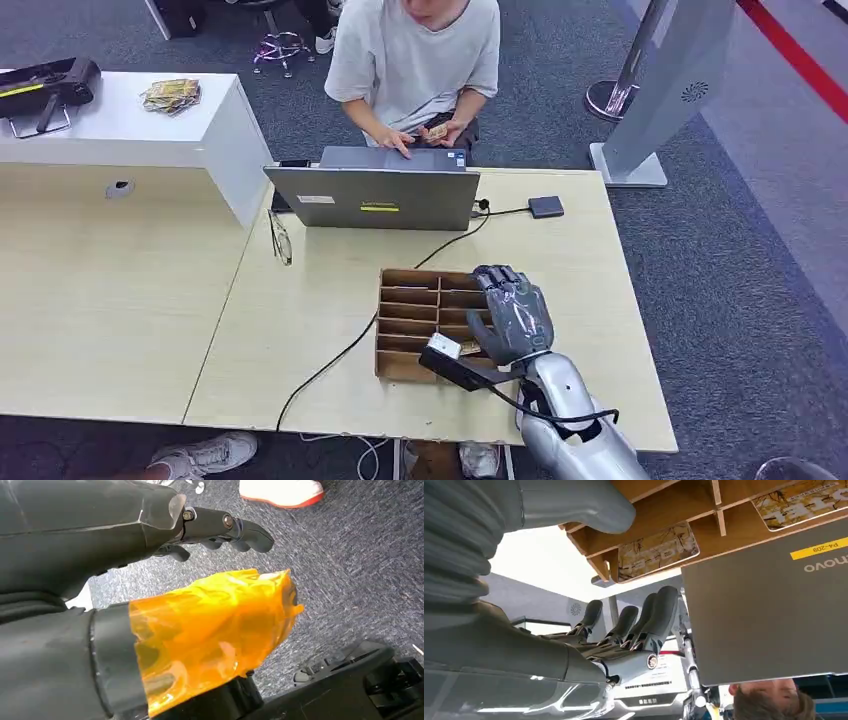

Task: Pass the card to the sensor for recognition and then transmit it.

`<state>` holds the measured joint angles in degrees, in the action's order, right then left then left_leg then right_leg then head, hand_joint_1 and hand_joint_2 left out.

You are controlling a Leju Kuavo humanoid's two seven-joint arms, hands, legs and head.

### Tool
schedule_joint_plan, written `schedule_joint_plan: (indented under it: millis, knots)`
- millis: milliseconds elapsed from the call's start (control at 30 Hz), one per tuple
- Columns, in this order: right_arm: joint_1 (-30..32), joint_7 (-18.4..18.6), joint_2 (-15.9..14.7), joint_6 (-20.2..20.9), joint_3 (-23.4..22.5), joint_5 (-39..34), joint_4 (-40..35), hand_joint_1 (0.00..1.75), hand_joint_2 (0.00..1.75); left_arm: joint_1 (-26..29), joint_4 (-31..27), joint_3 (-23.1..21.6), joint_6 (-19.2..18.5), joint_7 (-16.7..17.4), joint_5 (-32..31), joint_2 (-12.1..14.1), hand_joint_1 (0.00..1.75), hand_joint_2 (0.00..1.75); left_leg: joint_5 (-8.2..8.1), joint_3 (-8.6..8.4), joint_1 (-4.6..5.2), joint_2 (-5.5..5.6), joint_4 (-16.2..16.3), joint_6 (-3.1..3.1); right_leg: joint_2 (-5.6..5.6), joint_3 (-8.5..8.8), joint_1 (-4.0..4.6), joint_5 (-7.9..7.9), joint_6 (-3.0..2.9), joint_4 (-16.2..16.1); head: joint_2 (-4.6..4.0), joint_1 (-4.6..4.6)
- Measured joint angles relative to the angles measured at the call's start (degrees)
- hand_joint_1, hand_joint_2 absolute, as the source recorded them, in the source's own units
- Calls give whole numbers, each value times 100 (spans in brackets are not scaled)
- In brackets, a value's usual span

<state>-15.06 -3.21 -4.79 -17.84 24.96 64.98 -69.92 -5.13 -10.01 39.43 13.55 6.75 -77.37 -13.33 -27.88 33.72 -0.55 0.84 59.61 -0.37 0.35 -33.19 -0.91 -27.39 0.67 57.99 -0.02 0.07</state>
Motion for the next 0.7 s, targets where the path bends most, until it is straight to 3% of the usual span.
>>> schedule_joint_plan:
  millis: [700]
  knots:
    - [-227,0,129,83,94,-2,112,66,175,-9,0,-48,-39,0,-29,-2,0,0,0,0,0,0,0,0,0,0,0,0,0,0,0,-2]
